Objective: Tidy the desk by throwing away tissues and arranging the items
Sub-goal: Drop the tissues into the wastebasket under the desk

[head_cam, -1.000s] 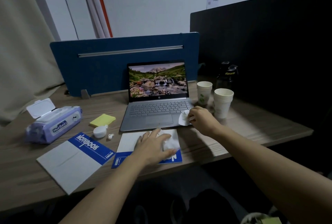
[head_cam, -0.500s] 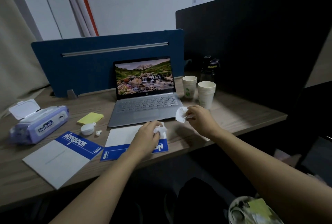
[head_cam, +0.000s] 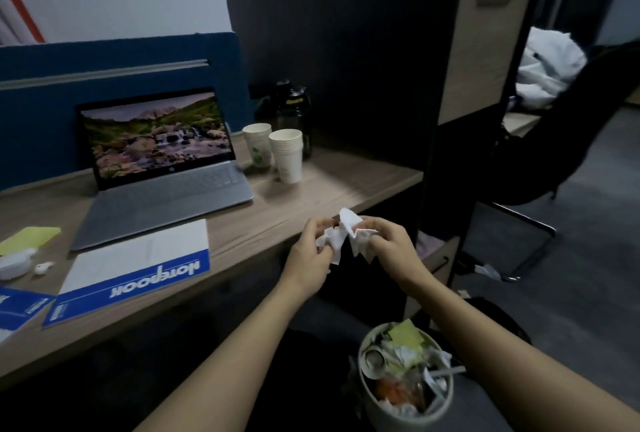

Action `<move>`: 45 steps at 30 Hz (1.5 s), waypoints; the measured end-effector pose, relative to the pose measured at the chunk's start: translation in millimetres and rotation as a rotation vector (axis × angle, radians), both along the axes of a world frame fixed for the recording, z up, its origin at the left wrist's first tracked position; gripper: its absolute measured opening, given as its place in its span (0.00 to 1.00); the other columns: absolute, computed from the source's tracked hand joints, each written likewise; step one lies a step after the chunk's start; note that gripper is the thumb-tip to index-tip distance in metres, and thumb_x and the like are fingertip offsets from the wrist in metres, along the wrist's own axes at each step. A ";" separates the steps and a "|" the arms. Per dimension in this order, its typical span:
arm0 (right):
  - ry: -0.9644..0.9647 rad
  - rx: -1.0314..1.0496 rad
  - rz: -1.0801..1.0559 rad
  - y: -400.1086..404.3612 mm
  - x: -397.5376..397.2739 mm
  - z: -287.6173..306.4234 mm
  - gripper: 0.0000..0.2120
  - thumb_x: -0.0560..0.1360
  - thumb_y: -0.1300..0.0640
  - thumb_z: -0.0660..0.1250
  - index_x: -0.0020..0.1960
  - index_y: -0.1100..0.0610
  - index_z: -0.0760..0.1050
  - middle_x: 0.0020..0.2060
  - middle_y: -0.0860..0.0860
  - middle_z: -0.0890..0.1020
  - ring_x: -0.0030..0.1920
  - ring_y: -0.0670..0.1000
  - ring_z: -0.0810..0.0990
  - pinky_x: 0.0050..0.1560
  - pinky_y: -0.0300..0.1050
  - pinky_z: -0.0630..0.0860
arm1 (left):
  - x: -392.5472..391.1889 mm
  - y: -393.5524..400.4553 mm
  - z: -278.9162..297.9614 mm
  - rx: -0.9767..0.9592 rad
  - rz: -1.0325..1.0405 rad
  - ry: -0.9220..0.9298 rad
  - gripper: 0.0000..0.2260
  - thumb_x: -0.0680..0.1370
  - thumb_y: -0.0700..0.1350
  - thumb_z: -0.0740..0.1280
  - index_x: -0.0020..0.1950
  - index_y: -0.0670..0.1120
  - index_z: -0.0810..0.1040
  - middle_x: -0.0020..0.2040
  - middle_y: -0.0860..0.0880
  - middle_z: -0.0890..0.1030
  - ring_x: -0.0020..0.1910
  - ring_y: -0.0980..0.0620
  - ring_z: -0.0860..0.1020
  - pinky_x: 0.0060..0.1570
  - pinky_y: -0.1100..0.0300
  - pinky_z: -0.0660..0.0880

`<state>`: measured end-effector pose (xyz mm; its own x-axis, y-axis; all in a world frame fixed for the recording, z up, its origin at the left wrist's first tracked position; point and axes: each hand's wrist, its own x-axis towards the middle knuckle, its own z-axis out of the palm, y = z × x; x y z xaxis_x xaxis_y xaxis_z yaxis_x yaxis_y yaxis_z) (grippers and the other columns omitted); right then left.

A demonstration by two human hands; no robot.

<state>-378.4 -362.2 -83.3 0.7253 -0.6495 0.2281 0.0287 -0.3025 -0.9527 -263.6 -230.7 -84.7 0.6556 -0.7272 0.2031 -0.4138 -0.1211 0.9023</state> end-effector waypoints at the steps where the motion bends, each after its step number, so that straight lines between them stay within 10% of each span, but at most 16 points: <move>1: -0.006 0.040 0.006 -5.4 -9.5 -8.1 0.08 0.72 0.64 0.65 0.47 0.57 0.81 0.45 0.56 0.84 0.41 0.50 0.81 0.40 0.45 0.75 | -7.8 -9.8 -10.4 -0.005 -0.016 0.034 0.10 0.79 0.46 0.65 0.56 0.60 0.73 0.52 0.59 0.81 0.42 0.61 0.80 0.33 0.66 0.75; 8: 0.021 0.329 -0.011 -38.8 -52.2 -88.5 0.17 0.67 0.58 0.58 0.47 0.59 0.83 0.46 0.64 0.83 0.45 0.59 0.80 0.45 0.50 0.72 | -42.5 -53.1 -90.2 0.059 -0.086 0.187 0.14 0.78 0.42 0.65 0.52 0.63 0.71 0.54 0.60 0.78 0.49 0.65 0.78 0.40 0.71 0.73; 15: 0.017 0.681 -0.046 -58.0 -70.5 -178.8 0.16 0.76 0.55 0.63 0.55 0.67 0.80 0.50 0.63 0.80 0.51 0.62 0.78 0.48 0.54 0.75 | -50.9 -68.6 -170.3 0.158 -0.009 0.358 0.12 0.76 0.39 0.69 0.53 0.53 0.73 0.52 0.48 0.81 0.51 0.49 0.81 0.51 0.51 0.78; 20: 0.102 0.865 -0.174 -64.3 -80.2 -223.3 0.30 0.81 0.44 0.51 0.54 0.66 0.80 0.54 0.67 0.81 0.51 0.61 0.77 0.52 0.54 0.70 | -57.2 -84.7 -216.3 0.294 0.008 0.422 0.10 0.76 0.39 0.67 0.49 0.55 0.74 0.47 0.54 0.82 0.47 0.55 0.81 0.43 0.65 0.73; 25: 0.116 1.003 -0.230 -70.8 -91.6 -255.5 0.32 0.81 0.41 0.52 0.60 0.68 0.76 0.56 0.66 0.81 0.58 0.66 0.79 0.62 0.60 0.72 | -66.9 -106.0 -247.8 0.390 -0.069 0.475 0.06 0.75 0.46 0.65 0.48 0.58 0.75 0.48 0.56 0.82 0.49 0.56 0.80 0.51 0.58 0.77; 29: 0.094 1.099 -0.239 -79.9 -95.3 -271.8 0.31 0.81 0.41 0.52 0.54 0.67 0.81 0.53 0.65 0.83 0.53 0.62 0.83 0.45 0.52 0.80 | -69.4 -123.4 -270.2 0.439 -0.140 0.533 0.11 0.73 0.44 0.64 0.52 0.58 0.76 0.54 0.51 0.81 0.55 0.50 0.80 0.57 0.52 0.78; 34: 0.132 1.057 -0.274 -81.9 -96.2 -291.1 0.27 0.81 0.41 0.51 0.50 0.55 0.85 0.51 0.54 0.86 0.53 0.54 0.84 0.48 0.48 0.81 | -65.3 -132.1 -294.6 0.527 -0.148 0.689 0.19 0.65 0.61 0.67 0.56 0.62 0.79 0.57 0.52 0.83 0.56 0.50 0.81 0.60 0.44 0.78; 37: 0.225 1.029 -0.329 -80.8 -95.3 -302.6 0.27 0.80 0.39 0.52 0.63 0.56 0.78 0.60 0.52 0.81 0.62 0.56 0.78 0.67 0.57 0.71 | -63.4 -135.2 -299.0 0.542 -0.152 0.776 0.20 0.66 0.53 0.66 0.58 0.60 0.78 0.59 0.50 0.82 0.58 0.48 0.80 0.64 0.43 0.75; 45: 0.325 0.946 -0.330 -79.3 -103.1 -318.8 0.24 0.79 0.36 0.53 0.61 0.49 0.76 0.62 0.45 0.78 0.66 0.51 0.73 0.72 0.55 0.64 | -64.4 -130.7 -297.9 0.587 -0.166 0.791 0.17 0.73 0.38 0.60 0.56 0.54 0.78 0.58 0.50 0.79 0.64 0.45 0.75 0.68 0.46 0.71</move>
